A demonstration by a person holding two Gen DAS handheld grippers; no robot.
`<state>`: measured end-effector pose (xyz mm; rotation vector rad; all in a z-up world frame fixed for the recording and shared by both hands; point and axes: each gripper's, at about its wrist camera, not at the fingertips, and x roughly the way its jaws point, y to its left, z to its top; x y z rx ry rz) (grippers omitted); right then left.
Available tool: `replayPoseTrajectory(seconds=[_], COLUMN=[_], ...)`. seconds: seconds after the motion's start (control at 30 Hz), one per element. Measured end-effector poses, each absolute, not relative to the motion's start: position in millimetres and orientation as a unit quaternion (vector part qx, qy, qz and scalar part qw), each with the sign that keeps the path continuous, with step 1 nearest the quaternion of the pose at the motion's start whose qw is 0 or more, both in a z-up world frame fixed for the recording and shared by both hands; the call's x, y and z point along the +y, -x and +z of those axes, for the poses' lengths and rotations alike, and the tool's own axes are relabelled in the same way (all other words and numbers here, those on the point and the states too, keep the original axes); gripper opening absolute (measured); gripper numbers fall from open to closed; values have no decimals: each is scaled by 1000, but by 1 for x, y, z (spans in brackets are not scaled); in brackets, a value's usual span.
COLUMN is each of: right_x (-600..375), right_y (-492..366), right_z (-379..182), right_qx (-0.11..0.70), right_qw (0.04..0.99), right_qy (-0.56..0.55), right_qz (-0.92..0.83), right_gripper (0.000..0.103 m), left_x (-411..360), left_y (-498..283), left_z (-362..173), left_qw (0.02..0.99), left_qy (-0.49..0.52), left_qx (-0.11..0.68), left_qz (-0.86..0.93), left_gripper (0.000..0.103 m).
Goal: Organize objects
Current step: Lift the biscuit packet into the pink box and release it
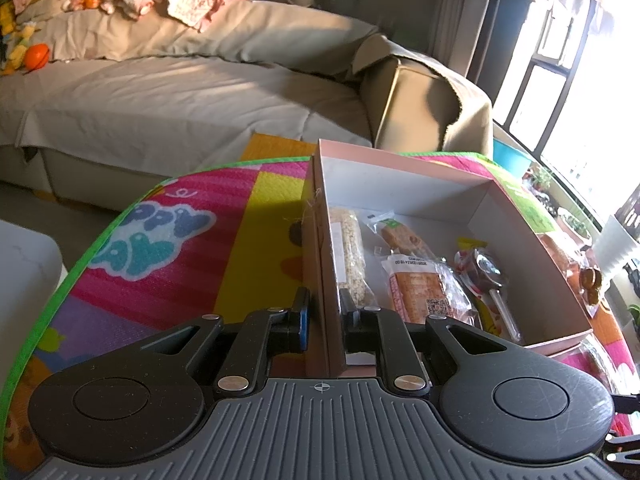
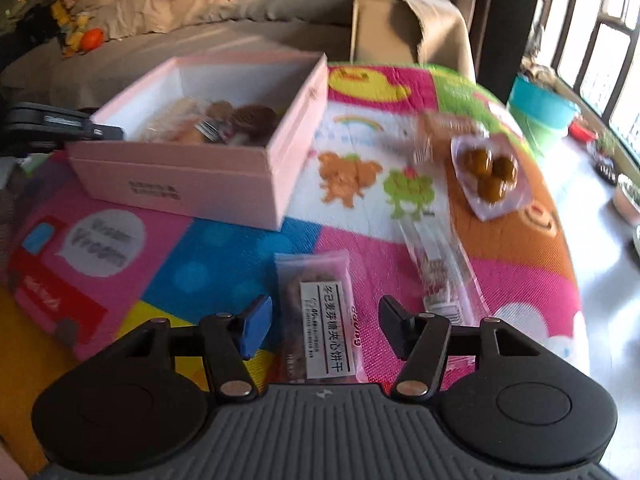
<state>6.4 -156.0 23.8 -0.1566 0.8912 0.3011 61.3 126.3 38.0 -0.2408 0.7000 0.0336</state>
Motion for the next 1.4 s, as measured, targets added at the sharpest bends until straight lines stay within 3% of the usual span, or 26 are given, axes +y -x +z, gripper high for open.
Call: replayPoseTrajectory(seconds=[0.03, 0.07, 0.2, 0.4, 0.6, 1.03, 1.33, 1.4], right_x=[-155, -153, -140, -127, -108, -13, -22, -37], right_y=[-5, -2, 14, 22, -27, -147, -143, -132], right_z=[25, 27, 35, 100, 149, 96, 95, 100], right_qx=[429, 430, 432, 352, 300, 381, 376, 363], right_qw=[887, 884, 876, 902, 912, 884, 884, 894], right_qy=[76, 81, 102, 72, -29, -120, -116, -105], right_qz=[153, 161, 187, 239, 278, 244, 253, 242], right_gripper=[43, 40, 35, 35, 36, 39, 45, 51], left_x=[126, 126, 127, 127, 127, 128, 128, 128], left_y=[-62, -61, -61, -61, -61, -61, -63, -63], left_z=[38, 38, 37, 36, 36, 35, 35, 35], left_qw=[932, 932, 932, 932, 932, 933, 933, 933], left_qy=[118, 118, 118, 119, 118, 117, 120, 121], left_qx=[342, 342, 341, 341, 341, 340, 339, 339], left_qz=[17, 17, 19, 18, 19, 17, 16, 16], left_gripper=[17, 17, 17, 17, 17, 17, 17, 17])
